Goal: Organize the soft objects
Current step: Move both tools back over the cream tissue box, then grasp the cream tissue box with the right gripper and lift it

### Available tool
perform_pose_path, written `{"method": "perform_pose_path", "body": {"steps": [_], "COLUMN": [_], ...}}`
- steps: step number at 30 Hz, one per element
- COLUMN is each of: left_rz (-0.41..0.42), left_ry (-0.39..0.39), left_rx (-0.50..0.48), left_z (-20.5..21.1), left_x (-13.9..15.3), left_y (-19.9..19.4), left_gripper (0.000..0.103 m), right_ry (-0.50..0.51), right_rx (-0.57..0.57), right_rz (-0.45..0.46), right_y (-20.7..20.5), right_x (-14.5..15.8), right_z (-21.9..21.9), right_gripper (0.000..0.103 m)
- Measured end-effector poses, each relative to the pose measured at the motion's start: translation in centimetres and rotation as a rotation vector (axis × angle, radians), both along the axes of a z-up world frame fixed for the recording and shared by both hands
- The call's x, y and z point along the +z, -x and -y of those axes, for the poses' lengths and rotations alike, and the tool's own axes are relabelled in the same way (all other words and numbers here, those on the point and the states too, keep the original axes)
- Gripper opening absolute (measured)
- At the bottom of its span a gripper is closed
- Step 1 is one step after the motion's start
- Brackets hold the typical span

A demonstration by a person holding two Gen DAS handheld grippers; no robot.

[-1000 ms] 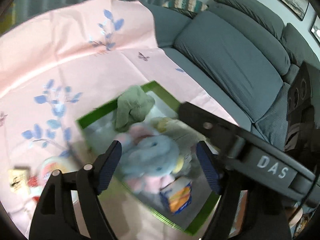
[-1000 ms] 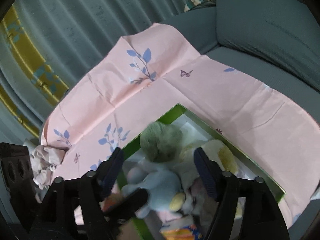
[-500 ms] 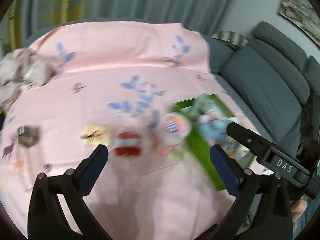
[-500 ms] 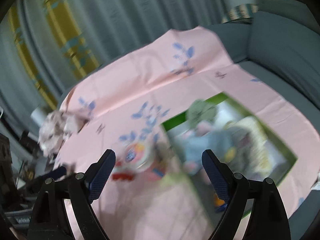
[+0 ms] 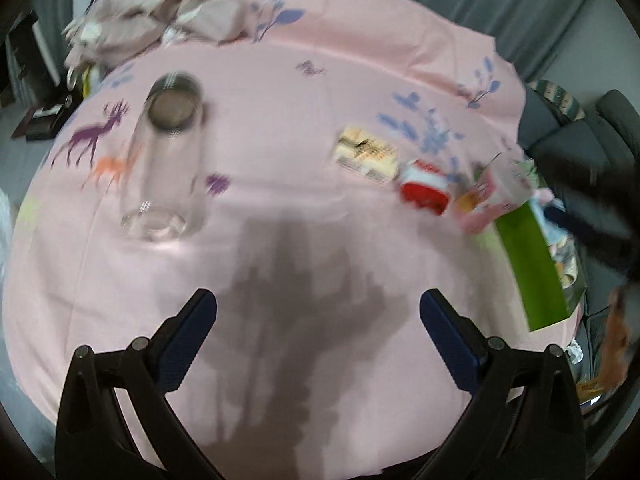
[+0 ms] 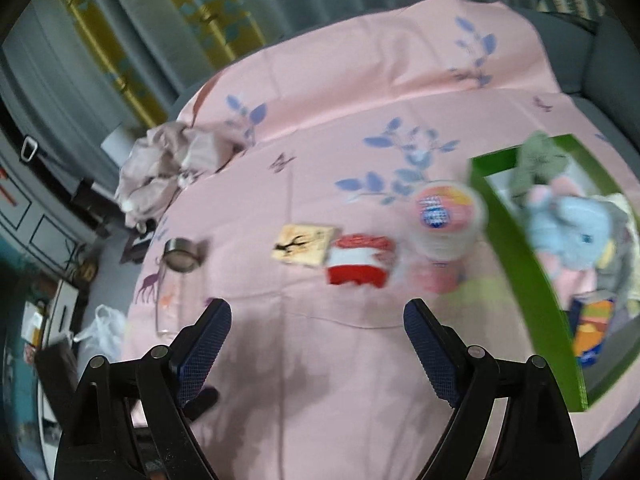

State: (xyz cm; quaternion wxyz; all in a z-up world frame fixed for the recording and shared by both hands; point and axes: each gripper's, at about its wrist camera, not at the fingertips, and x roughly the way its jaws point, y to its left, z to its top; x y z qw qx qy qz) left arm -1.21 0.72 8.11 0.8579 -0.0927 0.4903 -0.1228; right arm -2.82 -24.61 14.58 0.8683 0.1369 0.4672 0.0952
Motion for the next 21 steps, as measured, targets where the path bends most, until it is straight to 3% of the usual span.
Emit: {"method": "perform_pose_path", "body": {"steps": [3,8,11,16,18,21], "left_rz": [-0.008,-0.036,-0.060,-0.114,-0.129,-0.175], "left_ry": [-0.004,0.033,0.026,0.004,-0.003,-0.018], "left_rx": [0.029,0.039,0.047,0.042,0.038,0.040], "left_z": [-1.4,-2.9,-3.5,-3.3,-3.1,-2.7], "left_x": [-1.1,-2.1,-2.9,-4.2,-4.5,-5.3], "left_y": [0.3,0.0,-0.1,-0.4,-0.4,-0.5], "left_gripper": [0.101,0.101,0.101,0.101,0.101,0.101], "right_ry": [0.002,0.039,0.110,0.158,0.212,0.205], "right_rx": [0.018,0.011,0.003,-0.019,-0.049,-0.039], "right_rz": [-0.033,-0.169,-0.214,-0.327,-0.340,-0.364], "right_y": [-2.2,-7.1,-9.5,-13.0,-14.0,-15.1], "right_x": [-0.9,-4.4,-6.2,-9.2,-9.9,-10.7], "right_z": [-2.6,-6.4,-8.3,-9.0,-8.8,-8.8], "right_gripper": [0.089,0.089,0.089,0.089,0.089,0.089]}}
